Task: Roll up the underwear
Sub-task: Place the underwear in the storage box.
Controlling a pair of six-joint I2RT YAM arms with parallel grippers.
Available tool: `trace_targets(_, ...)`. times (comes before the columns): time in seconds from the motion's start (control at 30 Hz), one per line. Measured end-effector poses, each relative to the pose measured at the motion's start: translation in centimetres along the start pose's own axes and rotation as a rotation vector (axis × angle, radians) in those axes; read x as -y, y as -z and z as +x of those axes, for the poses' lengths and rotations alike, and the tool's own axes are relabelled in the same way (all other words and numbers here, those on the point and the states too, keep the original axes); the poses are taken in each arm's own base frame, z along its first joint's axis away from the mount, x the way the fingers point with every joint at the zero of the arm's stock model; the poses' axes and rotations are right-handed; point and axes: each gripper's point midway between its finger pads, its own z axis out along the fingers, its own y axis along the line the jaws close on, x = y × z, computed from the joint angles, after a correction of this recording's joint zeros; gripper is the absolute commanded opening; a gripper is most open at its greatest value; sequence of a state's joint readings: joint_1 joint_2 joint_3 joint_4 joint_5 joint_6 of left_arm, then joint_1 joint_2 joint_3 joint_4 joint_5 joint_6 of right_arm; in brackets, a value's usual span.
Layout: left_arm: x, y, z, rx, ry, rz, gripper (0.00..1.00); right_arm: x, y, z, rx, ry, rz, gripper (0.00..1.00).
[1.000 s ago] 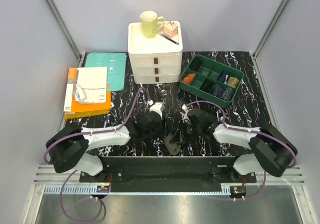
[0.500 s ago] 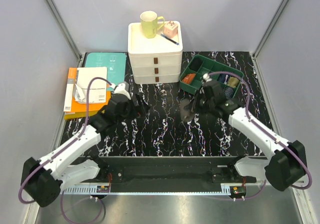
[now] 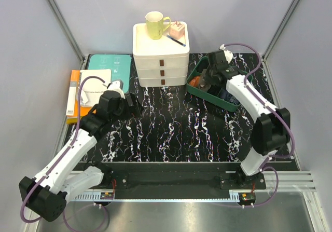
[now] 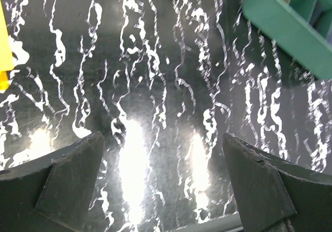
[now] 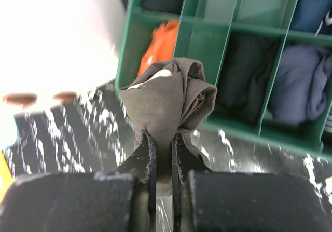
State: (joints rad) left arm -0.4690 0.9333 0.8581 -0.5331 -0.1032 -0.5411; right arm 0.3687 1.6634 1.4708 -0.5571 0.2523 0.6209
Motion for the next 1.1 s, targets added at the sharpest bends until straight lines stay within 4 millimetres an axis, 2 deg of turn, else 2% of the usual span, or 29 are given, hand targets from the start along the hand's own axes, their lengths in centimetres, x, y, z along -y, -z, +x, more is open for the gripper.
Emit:
trace_targets(0.1, -0.2, 0.2, 0.0, -0.02, -0.023, -0.002, 0.99, 0.2, -2.3, -1.0, 0.005, -0.026, 0.046, 0.0)
trace_targets(0.27, 0.0, 0.6, -1.4, -0.005, -0.065, 0.0, 0.99, 1.2, -5.4, -2.2, 0.007, -0.052, 0.107, 0.0)
trace_targets(0.37, -0.1, 0.8, -2.1, 0.014, -0.084, -0.005, 0.99, 2.8, -6.4, -3.7, 0.019, -0.077, 0.145, 0.0)
trace_targets(0.6, -1.1, 0.8, -2.4, 0.023, -0.101, -0.039, 0.99, 7.3, -7.9, -7.6, 0.06, -0.101, 0.223, 0.0)
trace_targets(0.7, -1.4, 0.7, -2.6, 0.028, -0.099, -0.053, 0.99, 8.8, -9.2, -8.0, 0.05, -0.087, 0.253, 0.0)
trace_targets(0.87, -1.9, 0.7, -2.7, 0.032, -0.099, -0.069, 0.99, 10.5, -12.1, -6.5, 0.002, -0.031, 0.301, 0.0)
trace_targets(0.93, -2.0, 0.7, -2.7, 0.034, -0.101, -0.074, 0.99, 10.7, -13.1, -6.1, -0.008, -0.015, 0.305, 0.0)
trace_targets(1.1, -2.4, 0.6, -2.8, 0.037, -0.099, -0.085, 0.99, 10.6, -14.1, -6.8, 0.002, 0.011, 0.301, 0.0)
